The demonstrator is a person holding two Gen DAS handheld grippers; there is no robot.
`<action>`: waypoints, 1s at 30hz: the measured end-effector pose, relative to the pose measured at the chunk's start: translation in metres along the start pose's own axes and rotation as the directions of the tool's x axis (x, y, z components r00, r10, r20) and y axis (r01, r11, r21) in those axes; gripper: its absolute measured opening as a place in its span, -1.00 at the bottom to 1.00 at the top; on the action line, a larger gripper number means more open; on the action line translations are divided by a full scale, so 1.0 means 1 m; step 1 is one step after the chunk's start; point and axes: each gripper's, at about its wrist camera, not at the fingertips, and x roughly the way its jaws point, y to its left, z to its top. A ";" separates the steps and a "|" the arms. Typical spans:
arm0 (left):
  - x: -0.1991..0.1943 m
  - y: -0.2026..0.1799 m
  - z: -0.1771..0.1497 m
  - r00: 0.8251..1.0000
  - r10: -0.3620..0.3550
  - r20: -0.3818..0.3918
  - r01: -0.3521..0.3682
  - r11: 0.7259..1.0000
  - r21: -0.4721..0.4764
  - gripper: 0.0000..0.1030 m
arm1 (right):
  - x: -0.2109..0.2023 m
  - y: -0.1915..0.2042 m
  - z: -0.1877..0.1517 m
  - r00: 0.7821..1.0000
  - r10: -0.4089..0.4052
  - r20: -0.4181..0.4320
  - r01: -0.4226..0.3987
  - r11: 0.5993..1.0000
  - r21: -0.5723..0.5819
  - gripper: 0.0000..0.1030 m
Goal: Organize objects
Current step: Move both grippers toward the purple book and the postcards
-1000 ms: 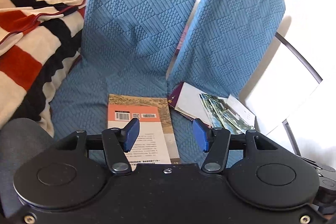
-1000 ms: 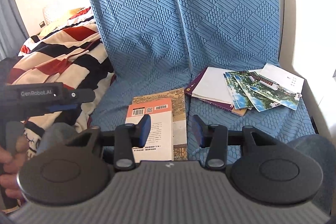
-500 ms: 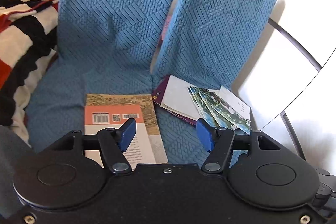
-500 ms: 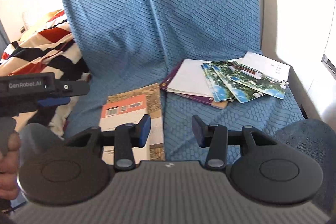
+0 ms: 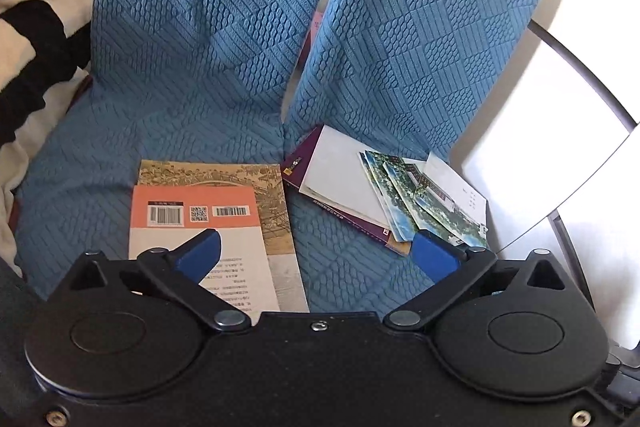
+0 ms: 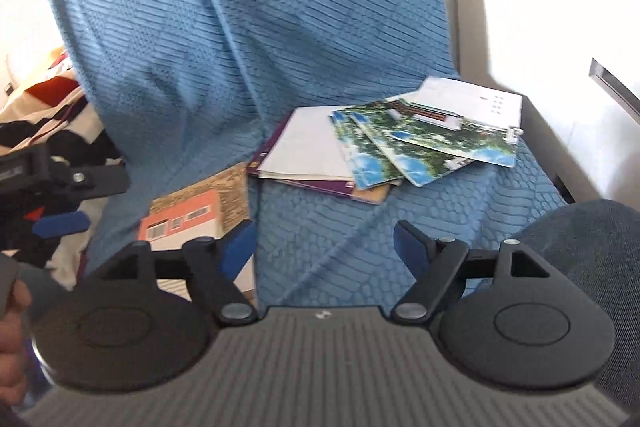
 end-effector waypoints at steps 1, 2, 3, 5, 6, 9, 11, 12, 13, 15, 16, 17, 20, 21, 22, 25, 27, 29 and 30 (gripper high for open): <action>0.004 -0.001 0.000 1.000 0.002 -0.008 -0.002 1.000 -0.005 0.99 | 0.002 -0.003 0.000 1.000 -0.002 0.005 0.002 1.000 0.004 0.51; 0.007 -0.002 0.000 1.000 0.002 -0.016 -0.003 1.000 -0.011 0.99 | 0.005 -0.006 0.000 1.000 -0.005 0.009 0.005 1.000 0.010 0.51; 0.011 -0.003 0.000 1.000 -0.004 -0.027 0.004 1.000 -0.017 0.99 | 0.007 -0.009 0.000 1.000 -0.002 0.011 0.002 1.000 0.017 0.51; 0.016 -0.006 -0.001 0.999 -0.016 -0.040 0.015 1.000 -0.028 0.98 | 0.010 -0.013 0.001 1.000 0.008 0.016 -0.009 1.000 0.030 0.51; 0.017 -0.007 -0.001 0.999 -0.011 -0.038 0.010 0.999 -0.037 0.97 | 0.011 -0.015 0.000 1.000 0.008 0.017 -0.009 0.999 0.033 0.51; 0.017 -0.013 0.000 1.000 -0.003 -0.006 0.003 0.998 -0.055 0.97 | 0.015 -0.019 0.000 1.000 0.016 0.020 -0.017 0.999 0.033 0.51; 0.020 -0.016 0.001 1.000 0.010 -0.004 -0.010 0.998 -0.064 0.97 | 0.018 -0.021 0.000 0.999 0.024 0.025 -0.025 0.999 0.025 0.51; 0.023 -0.017 0.001 1.000 0.012 -0.004 -0.012 0.998 -0.069 0.97 | 0.020 -0.022 -0.001 0.999 0.023 0.027 -0.023 1.000 0.019 0.51; 0.026 -0.019 0.002 1.000 0.013 -0.006 -0.013 0.997 -0.074 0.97 | 0.023 -0.023 -0.001 0.999 0.021 0.027 -0.021 1.000 0.014 0.51; 0.032 -0.022 0.002 1.000 0.005 -0.008 -0.005 0.997 -0.077 0.93 | 0.027 -0.028 -0.001 0.999 0.027 0.035 -0.027 0.999 0.017 0.51; 0.036 -0.024 0.002 1.000 -0.006 -0.005 0.006 0.997 -0.074 0.89 | 0.030 -0.031 -0.001 0.999 0.034 0.039 -0.036 0.999 0.037 0.51; 0.039 -0.026 0.003 1.000 -0.016 -0.002 0.016 0.997 -0.073 0.85 | 0.034 -0.036 0.000 0.998 0.042 0.038 -0.044 0.997 0.066 0.51; 0.054 -0.031 0.006 1.000 -0.028 -0.008 0.027 0.996 -0.084 0.76 | 0.044 -0.050 0.002 0.994 0.090 0.057 -0.098 0.984 0.152 0.51; 0.061 -0.032 0.008 1.000 -0.026 -0.014 0.025 0.996 -0.090 0.74 | 0.048 -0.053 0.003 0.993 0.097 0.064 -0.107 0.979 0.171 0.50; 0.067 -0.033 0.009 0.999 -0.024 -0.021 0.022 0.995 -0.099 0.67 | 0.052 -0.057 0.004 0.992 0.104 0.071 -0.116 0.976 0.185 0.50; 0.085 -0.035 0.012 0.999 -0.024 -0.041 0.019 0.993 -0.116 0.42 | 0.063 -0.063 0.004 0.990 0.095 0.104 -0.113 0.977 0.183 0.41; 0.099 -0.036 0.012 0.998 -0.016 -0.053 0.010 0.993 -0.118 0.23 | 0.069 -0.064 0.005 0.991 0.072 0.110 -0.089 0.984 0.156 0.29; 0.113 -0.033 0.012 0.997 -0.029 -0.077 0.017 0.988 -0.152 0.01 | 0.077 -0.065 0.007 0.992 0.087 0.095 -0.100 0.985 0.144 0.12; 0.120 -0.030 0.012 0.995 -0.042 -0.091 0.025 0.984 -0.177 -0.05 | 0.080 -0.063 0.008 0.993 0.081 0.091 -0.091 0.989 0.118 0.10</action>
